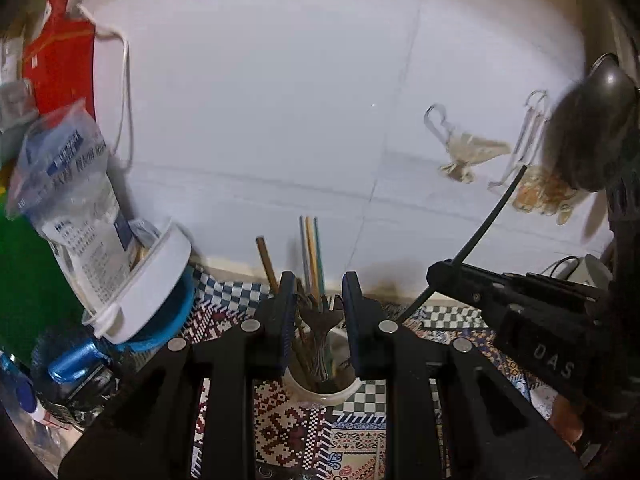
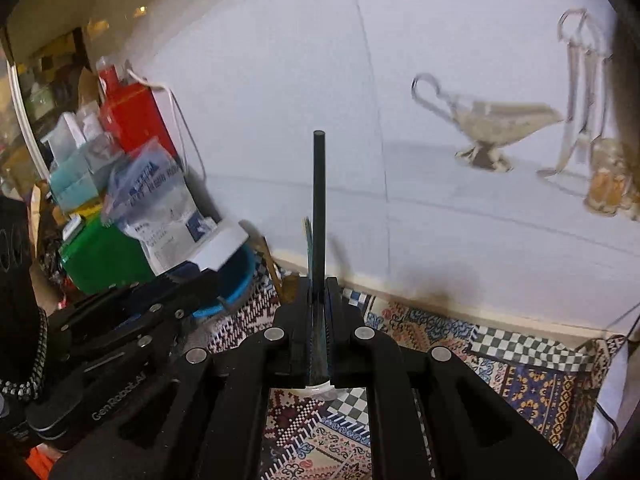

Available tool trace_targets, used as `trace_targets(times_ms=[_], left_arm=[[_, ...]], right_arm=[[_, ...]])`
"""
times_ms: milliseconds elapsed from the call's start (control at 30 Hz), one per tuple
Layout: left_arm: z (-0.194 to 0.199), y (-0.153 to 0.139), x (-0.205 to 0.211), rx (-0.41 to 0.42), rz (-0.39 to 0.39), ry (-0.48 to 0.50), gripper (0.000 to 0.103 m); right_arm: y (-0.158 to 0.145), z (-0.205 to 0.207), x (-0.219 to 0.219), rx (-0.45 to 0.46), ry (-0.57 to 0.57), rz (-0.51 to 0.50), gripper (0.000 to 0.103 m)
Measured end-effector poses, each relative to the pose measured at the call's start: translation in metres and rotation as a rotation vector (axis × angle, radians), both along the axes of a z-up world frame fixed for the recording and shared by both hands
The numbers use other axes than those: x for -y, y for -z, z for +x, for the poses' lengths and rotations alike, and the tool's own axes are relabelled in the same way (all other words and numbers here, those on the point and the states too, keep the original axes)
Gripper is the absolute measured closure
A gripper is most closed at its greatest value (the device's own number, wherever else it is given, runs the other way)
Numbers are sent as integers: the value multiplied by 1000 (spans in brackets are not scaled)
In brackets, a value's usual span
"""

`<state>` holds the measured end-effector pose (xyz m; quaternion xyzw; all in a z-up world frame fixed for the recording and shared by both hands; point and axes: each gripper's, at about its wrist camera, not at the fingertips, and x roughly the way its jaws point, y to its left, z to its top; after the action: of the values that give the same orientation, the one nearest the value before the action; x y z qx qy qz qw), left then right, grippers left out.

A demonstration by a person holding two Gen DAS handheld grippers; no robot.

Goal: Organize utensils
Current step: 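Drop the dark chopstick into the white cup while the left tool drops the silver fork, then lower both tools from the cup toward the chopsticks lying on the cloth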

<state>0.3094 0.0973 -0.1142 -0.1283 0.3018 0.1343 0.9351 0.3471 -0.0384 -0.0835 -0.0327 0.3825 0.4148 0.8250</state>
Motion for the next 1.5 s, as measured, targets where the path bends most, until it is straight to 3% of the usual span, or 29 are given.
trace_targets(times_ms=[367, 633, 867, 1033, 1167, 1367, 1500], left_arm=[[20, 62, -25, -124, -66, -36, 81], [25, 78, -27, -171, -102, -26, 81], [19, 67, -22, -174, -62, -33, 81], [4, 45, -21, -135, -55, -37, 81], [-11, 26, -18, -100, -43, -38, 80], [-40, 7, -12, -76, -13, -26, 73], [-53, 12, -6, -100, 0, -9, 68]], right_arm=[[53, 13, -27, -73, -43, -121, 98], [70, 14, -37, -102, -70, -168, 97], [71, 15, -36, -122, -78, -198, 96], [56, 8, -25, -88, -76, -187, 83], [39, -1, -13, -46, -63, -172, 80], [20, -14, 12, -20, -31, -129, 72], [25, -25, 26, -23, -6, -144, 68]])
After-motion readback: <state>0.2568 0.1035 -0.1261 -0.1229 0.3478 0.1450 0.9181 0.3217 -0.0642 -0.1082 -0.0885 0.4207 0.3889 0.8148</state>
